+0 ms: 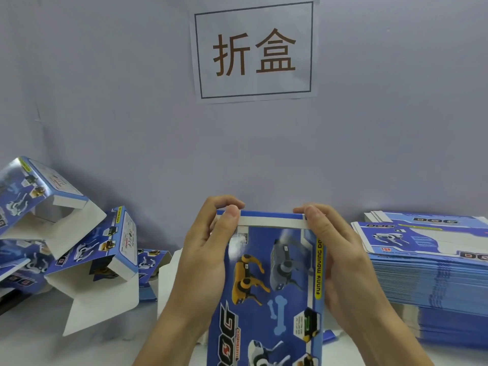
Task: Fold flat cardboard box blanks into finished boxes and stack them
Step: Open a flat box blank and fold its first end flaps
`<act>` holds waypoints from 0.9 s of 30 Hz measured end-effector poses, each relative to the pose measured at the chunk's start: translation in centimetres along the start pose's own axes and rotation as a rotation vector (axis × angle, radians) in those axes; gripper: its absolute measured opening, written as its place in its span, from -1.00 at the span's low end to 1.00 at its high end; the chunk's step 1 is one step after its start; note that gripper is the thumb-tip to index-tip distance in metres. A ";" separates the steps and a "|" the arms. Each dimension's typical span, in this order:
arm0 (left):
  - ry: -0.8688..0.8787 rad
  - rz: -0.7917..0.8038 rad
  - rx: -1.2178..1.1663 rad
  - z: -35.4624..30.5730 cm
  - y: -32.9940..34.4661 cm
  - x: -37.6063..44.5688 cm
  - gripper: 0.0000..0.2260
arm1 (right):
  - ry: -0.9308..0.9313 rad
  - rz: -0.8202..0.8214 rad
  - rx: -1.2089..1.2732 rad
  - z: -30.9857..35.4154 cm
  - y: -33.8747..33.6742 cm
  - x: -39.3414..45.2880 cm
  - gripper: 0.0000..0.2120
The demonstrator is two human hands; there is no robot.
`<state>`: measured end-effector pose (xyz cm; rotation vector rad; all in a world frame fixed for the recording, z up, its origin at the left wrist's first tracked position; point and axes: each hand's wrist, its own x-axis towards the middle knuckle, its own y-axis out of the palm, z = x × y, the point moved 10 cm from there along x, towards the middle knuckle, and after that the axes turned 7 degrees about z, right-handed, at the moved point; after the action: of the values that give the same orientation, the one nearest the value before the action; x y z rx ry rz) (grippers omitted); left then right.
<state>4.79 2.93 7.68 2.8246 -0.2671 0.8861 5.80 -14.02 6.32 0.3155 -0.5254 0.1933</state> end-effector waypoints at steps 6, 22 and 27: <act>-0.016 -0.016 -0.080 0.5 -0.3 -0.1 -0.81 | 0.021 0.018 0.016 -0.1 0.2 -0.2 -0.84; 0.157 0.151 0.045 -1.7 1.1 -0.5 -0.66 | -0.132 0.050 0.048 1.1 0.3 -1.1 -0.54; 0.197 0.066 0.038 -1.4 0.8 -0.6 -0.75 | -0.141 0.013 0.039 1.0 -0.1 -1.0 -0.51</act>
<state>3.37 2.57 8.56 2.7494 -0.3212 1.1861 4.51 -14.56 6.64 0.3650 -0.6641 0.1952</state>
